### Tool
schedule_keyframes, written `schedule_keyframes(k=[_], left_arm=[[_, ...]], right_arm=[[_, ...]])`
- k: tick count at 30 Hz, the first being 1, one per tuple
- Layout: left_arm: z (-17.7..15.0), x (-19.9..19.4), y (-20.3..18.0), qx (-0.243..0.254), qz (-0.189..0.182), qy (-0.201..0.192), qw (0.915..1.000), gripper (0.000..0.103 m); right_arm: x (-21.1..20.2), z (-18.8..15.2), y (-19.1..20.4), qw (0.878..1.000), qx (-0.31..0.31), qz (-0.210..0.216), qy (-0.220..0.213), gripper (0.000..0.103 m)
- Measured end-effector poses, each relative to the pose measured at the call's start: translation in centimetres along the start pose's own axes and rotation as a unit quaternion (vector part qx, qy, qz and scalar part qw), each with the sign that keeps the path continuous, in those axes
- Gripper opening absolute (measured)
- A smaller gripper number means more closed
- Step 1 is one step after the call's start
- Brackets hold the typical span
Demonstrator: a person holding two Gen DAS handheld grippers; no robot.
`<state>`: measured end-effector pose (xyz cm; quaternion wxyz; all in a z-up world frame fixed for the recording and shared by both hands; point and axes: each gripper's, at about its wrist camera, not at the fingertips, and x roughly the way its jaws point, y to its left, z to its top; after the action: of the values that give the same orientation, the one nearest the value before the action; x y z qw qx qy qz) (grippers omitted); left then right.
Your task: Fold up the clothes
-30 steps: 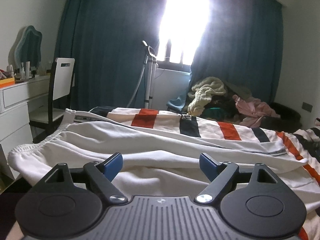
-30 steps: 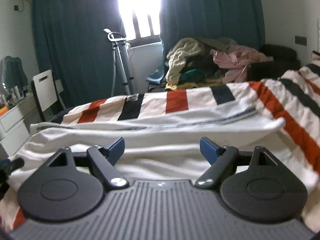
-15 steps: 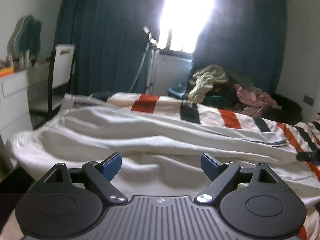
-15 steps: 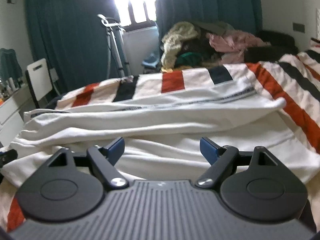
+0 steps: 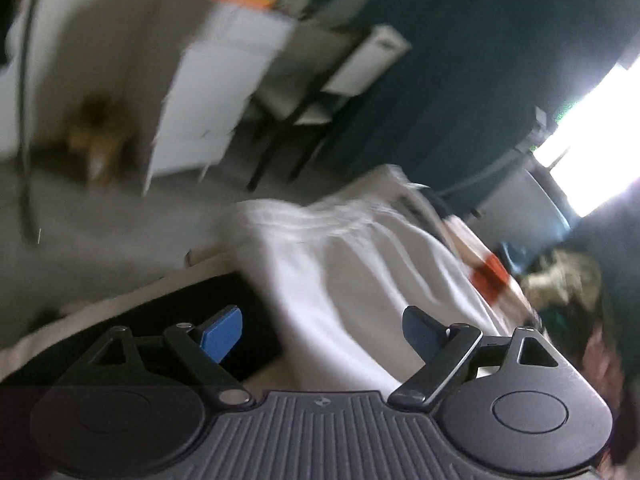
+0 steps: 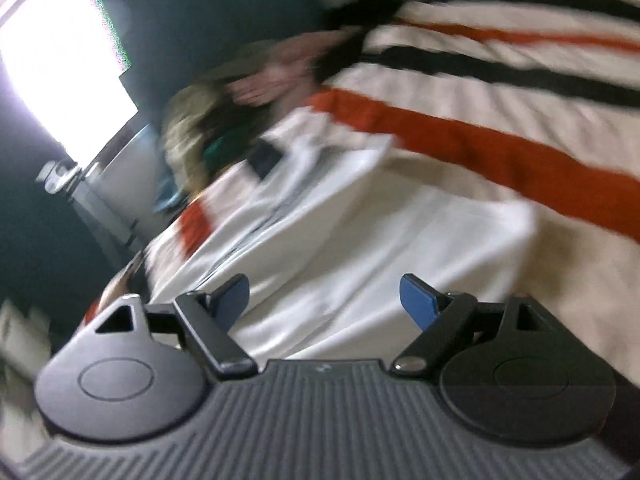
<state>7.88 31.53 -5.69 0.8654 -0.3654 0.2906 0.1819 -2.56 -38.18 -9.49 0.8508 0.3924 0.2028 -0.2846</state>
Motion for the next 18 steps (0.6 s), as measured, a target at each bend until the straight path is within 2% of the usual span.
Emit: schedule_keyframes(k=[2,5,8,11,13,16,18], left_arm=[[1.2,1.1,2.0,-0.033,0.008,0.018,0.9993,0.089],[2.3,2.5,4.5,-0.069,0.02,0.044,0.9964,0.089],[2.6,3.3,6.2,-0.098,0.002,0.065,0.9931,0.089],[2.9,3.7,6.7,-0.104,-0.027,0.067,0.992,0.089],[2.8,4.0,6.9,-0.111,-0.063,0.069,0.9894,0.087],[2.1,4.2,6.6,-0.12,-0.106,0.071,0.9846,0.086],[1.8,4.5,6.3,-0.117,-0.123,0.073,0.9828,0.085]], right_arm=[[0.5,0.7,-2.5,0.998,0.06,-0.023,0.007,0.084],[1.4,0.7,-5.9,0.988,0.142,-0.059,0.027,0.084],[2.7,0.1,-8.2,0.975,0.206,-0.07,0.055,0.085],[4.1,-0.7,-10.1,0.959,0.262,-0.07,0.084,0.083],[5.1,-1.2,-11.4,0.946,0.299,-0.069,0.104,0.083],[6.1,-0.8,-11.2,0.948,0.301,-0.062,0.087,0.083],[6.7,-0.4,-11.2,0.944,0.316,-0.062,0.073,0.082]])
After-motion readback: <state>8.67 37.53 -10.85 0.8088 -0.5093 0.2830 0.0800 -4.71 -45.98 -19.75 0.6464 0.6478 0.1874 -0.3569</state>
